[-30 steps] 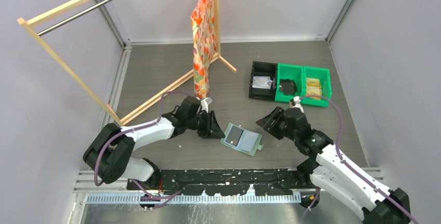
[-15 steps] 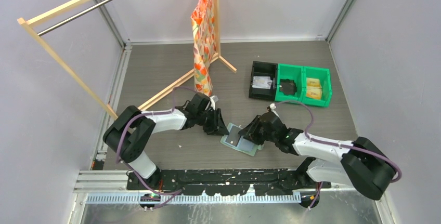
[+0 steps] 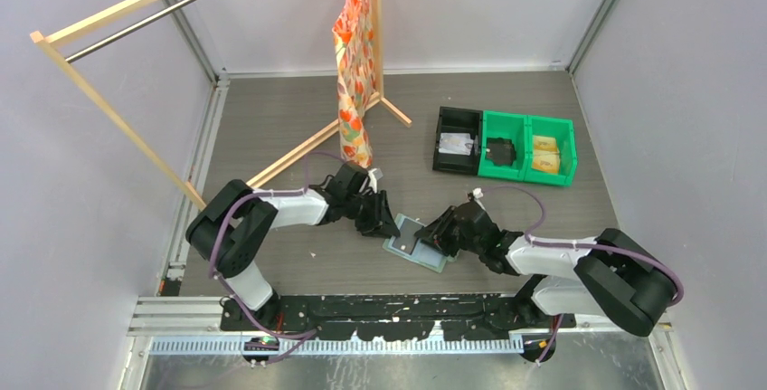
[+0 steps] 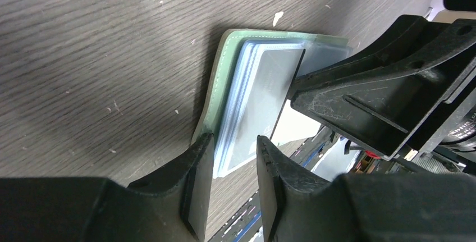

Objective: Take the credit cards out of the card holder
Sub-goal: Remove the credit card from the card holder.

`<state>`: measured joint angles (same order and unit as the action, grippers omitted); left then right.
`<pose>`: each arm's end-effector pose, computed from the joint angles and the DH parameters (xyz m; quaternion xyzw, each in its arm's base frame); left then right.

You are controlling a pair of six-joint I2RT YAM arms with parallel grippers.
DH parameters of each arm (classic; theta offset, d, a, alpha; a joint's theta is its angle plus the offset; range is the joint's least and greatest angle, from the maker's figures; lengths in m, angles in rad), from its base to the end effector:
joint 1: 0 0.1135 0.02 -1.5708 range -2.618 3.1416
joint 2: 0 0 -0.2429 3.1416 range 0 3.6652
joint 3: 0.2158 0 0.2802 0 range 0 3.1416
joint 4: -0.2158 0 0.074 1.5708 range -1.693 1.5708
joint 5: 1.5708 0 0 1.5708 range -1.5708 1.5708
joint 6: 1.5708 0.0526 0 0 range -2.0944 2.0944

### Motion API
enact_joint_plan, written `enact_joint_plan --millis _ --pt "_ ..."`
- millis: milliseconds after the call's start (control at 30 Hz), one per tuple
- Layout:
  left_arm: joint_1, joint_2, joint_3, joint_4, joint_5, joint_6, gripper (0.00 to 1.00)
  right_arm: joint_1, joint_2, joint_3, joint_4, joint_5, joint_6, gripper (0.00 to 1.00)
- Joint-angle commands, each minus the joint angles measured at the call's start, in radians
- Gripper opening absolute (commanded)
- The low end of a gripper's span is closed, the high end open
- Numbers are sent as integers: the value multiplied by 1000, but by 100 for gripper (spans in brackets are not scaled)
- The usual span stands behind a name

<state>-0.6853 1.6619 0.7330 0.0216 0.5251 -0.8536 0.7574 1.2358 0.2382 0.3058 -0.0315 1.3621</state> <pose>0.2370 -0.2278 0.0779 0.0075 0.9169 -0.3951 0.0552 0.1707 0.1637 0.0647 0.2630 0.8658 0.3780 0.1956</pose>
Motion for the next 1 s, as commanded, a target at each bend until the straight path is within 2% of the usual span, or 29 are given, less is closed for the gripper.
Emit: enact_joint_plan --millis 0,133,333,567,800,967 --pt "-7 17 24 42 22 18 35 4 39 -35 79 28 37 34" --pt "-7 21 3 89 44 -3 32 4 71 -69 200 28 79 31" --pt "-7 37 -18 125 56 -25 19 6 108 -81 291 19 90 29" --pt "-7 48 -30 156 67 -44 9 4 72 -126 338 28 106 15" --pt "-8 73 -27 154 69 -44 6 5 -26 -109 254 25 45 10" --pt "-10 83 -30 165 73 -50 5 5 18 -118 341 -9 44 11"
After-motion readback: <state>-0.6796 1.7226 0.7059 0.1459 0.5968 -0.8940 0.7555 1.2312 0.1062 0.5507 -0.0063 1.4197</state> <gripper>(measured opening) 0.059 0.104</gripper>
